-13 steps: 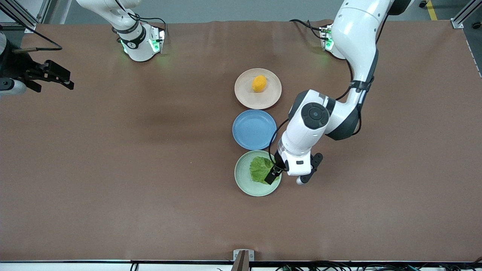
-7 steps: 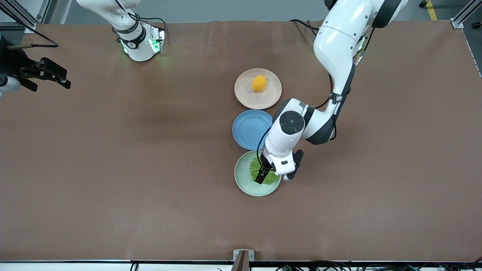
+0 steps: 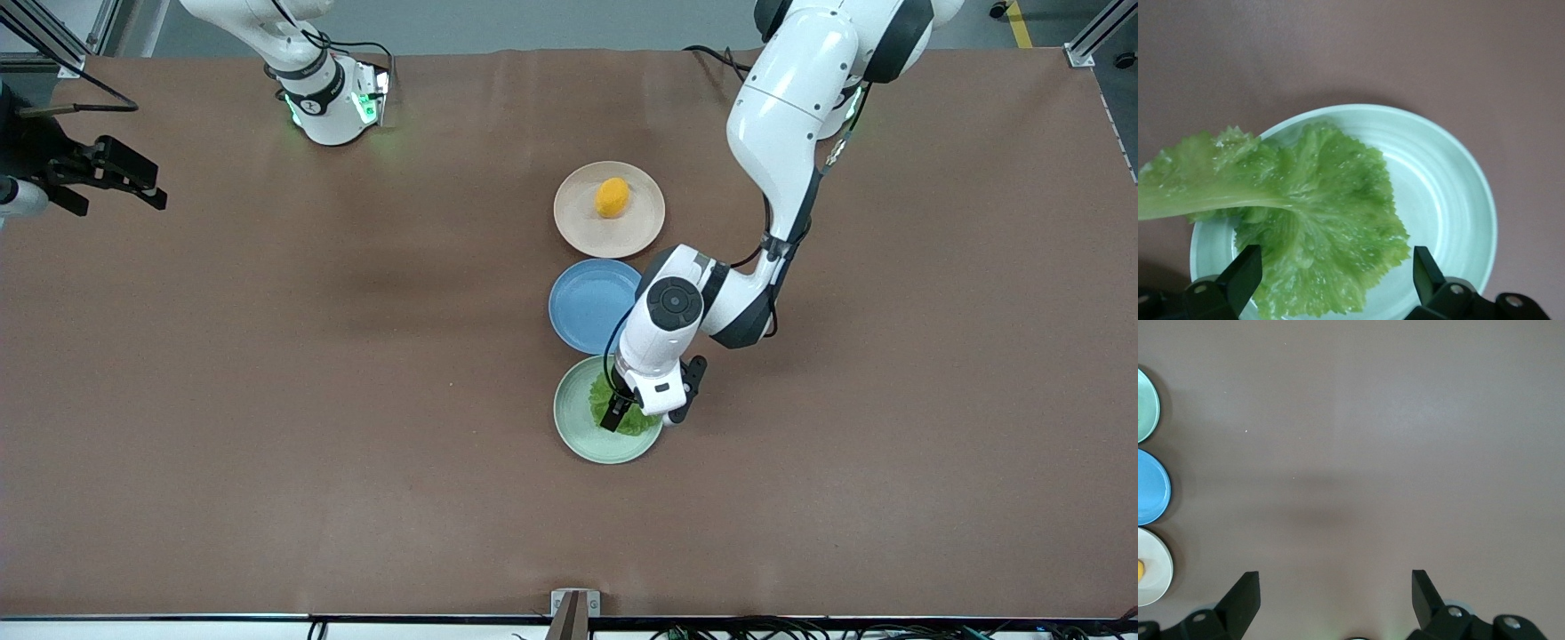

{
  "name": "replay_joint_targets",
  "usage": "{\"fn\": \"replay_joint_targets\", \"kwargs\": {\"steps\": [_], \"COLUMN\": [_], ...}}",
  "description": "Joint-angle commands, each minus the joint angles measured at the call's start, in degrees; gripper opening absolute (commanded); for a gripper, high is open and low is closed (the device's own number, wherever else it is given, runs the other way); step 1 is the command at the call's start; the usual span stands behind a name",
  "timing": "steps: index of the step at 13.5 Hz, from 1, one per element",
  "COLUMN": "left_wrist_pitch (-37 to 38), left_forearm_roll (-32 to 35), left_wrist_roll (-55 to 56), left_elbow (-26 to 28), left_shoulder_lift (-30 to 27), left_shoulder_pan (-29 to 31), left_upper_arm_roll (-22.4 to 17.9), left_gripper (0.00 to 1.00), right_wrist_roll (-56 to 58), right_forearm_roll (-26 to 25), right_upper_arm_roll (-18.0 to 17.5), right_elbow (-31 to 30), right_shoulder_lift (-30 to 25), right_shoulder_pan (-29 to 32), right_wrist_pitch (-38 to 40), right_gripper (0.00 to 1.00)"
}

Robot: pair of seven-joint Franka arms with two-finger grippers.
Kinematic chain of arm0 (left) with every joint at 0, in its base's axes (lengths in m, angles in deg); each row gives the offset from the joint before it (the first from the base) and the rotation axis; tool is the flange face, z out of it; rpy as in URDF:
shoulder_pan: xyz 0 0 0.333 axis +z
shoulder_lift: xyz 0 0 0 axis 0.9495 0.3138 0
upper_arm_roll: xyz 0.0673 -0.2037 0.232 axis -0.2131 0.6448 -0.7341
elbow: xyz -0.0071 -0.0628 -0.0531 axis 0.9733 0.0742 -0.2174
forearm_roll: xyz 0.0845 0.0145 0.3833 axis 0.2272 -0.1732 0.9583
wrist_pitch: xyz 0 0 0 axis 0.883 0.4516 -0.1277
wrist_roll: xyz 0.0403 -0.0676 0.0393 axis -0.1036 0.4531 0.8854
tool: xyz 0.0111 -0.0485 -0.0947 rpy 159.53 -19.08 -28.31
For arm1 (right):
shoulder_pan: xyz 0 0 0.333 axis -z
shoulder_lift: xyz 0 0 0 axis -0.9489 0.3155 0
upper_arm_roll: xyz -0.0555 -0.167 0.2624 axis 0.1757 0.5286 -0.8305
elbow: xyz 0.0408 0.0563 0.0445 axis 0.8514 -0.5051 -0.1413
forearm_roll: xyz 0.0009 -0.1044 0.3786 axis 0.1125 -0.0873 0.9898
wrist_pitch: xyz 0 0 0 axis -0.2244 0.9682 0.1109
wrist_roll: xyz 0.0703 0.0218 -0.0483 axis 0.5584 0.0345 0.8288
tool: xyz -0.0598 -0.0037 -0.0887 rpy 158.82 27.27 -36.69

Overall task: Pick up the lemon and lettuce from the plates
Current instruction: 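Close the left gripper on the lettuce while the right gripper starts reaching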

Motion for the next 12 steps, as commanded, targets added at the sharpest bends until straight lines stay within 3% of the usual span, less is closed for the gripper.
{"fn": "replay_joint_targets", "kwargs": {"steps": [1,4,9,12], "left_wrist_pitch": [0.1,0.5,0.5,0.7], "left_forearm_roll": [-0.6,-0.5,-0.5,-0.5], "left_wrist_roll": [0.5,0.4,0.4,0.4], "left_elbow": [-1.2,-1.0,-0.5,-0.2], "left_shoulder_lift": [1.1,1.1,1.2,1.2], "left_shoulder_pan": [-1.0,-1.0,-1.0,-1.0], "left_upper_arm_roll": [-0.6,-0.5,-0.5,-0.5], "left_gripper": [1.0,0.97,0.75,0.77], "right_wrist_roll": [-0.7,-0.6,-0.4,-0.1], "right_forearm_roll": [-0.7,-0.8,-0.6,-0.8], "right_upper_arm_roll": [0.2,0.2,0.5,0.5], "right_elbow": [-0.5,-0.5,-0.5,-0.4], "right_shoulder_lift": [-0.9,-0.9,1.1,4.9], "right_shoulder_pan": [-0.4,-0.4,0.3,0.4], "right_wrist_pitch": [1.3,1.4,1.1,-2.2], "right_gripper": [1.0,1.0,1.0,1.0]}}
